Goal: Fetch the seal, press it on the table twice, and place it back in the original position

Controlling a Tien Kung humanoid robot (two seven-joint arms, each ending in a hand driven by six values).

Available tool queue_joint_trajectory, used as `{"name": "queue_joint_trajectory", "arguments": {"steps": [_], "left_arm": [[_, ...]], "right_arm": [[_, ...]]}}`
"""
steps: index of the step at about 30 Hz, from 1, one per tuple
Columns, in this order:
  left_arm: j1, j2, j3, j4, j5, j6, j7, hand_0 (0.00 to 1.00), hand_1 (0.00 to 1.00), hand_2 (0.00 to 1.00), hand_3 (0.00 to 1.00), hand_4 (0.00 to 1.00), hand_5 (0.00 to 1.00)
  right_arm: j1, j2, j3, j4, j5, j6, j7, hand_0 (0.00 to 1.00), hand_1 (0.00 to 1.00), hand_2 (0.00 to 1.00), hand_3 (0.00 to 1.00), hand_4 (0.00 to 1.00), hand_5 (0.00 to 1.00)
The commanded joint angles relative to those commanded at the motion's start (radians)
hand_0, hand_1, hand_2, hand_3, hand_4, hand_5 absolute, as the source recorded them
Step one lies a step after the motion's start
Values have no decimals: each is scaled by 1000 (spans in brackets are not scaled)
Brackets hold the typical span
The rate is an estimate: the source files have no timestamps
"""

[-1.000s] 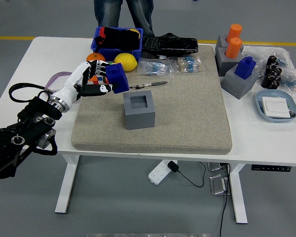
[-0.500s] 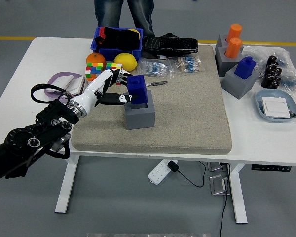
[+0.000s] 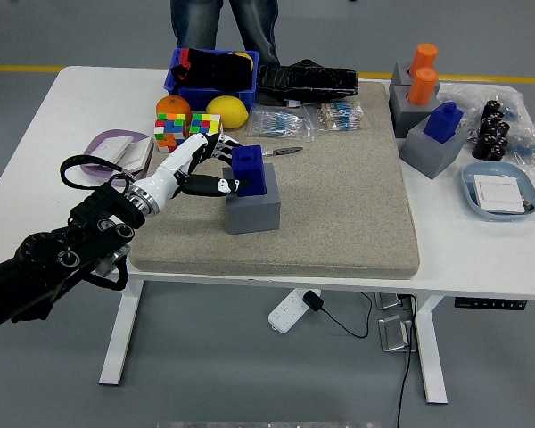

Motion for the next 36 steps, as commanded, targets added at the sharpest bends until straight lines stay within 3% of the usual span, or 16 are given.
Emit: {"name": "queue_joint_trajectory", "arguments": {"steps": [12, 29, 36], "left_arm": [[5, -19, 5, 31, -10, 12, 5, 836, 564, 505, 589, 731, 2], [12, -25, -12, 9, -2, 20, 16, 837, 563, 505, 590, 731, 2], [13, -30, -2, 28, -6, 23, 22, 839, 563, 506, 590, 729, 2]], "right_arm": [[0, 0, 2, 0, -1, 0, 0, 780, 665, 670, 679, 817, 582], [1, -1, 8, 0, -3, 0, 1, 781, 664, 670, 679, 817, 582], [1, 1, 7, 0, -3, 0, 0, 781, 665, 670, 678, 817, 582]]}}
